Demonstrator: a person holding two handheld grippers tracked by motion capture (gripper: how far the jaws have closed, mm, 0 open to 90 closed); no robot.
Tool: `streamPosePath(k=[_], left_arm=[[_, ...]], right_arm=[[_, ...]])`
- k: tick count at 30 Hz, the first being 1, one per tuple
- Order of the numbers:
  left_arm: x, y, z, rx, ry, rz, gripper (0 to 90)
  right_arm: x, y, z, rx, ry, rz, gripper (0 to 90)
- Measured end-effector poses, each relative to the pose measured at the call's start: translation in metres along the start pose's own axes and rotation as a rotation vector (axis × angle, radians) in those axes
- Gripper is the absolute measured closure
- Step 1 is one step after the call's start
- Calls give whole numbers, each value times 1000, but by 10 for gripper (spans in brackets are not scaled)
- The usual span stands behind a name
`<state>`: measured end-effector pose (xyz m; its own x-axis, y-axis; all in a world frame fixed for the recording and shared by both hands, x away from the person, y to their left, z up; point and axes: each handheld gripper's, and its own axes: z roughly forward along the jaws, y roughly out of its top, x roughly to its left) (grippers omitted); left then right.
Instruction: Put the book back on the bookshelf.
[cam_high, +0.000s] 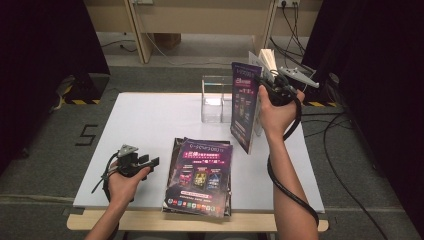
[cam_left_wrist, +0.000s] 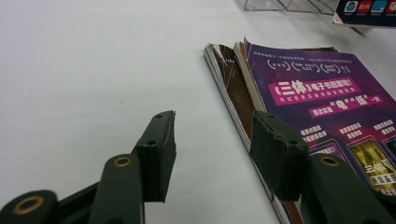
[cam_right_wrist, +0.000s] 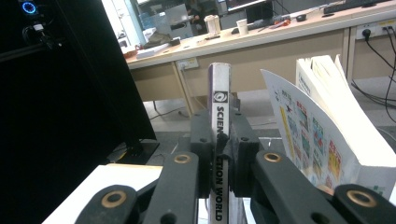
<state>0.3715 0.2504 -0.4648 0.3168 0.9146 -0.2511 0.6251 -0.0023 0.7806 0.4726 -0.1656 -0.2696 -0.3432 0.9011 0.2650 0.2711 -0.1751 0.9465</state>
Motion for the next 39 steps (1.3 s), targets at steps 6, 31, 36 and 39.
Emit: streamPosePath(k=[6, 31, 36, 39], left_arm=[[0, 0, 0, 1, -1, 0, 496], [1, 0, 0, 7, 2, 1, 494], [2, -1, 1, 10, 5, 2, 494], [2, -1, 1, 8, 4, 2, 494]], right_arm=[[1, 1, 3, -3, 2, 4, 832], [2, 5, 16, -12, -13, -11, 831], [1, 5, 19, -9, -20, -17, 831], [1, 5, 20, -10, -20, -10, 831]])
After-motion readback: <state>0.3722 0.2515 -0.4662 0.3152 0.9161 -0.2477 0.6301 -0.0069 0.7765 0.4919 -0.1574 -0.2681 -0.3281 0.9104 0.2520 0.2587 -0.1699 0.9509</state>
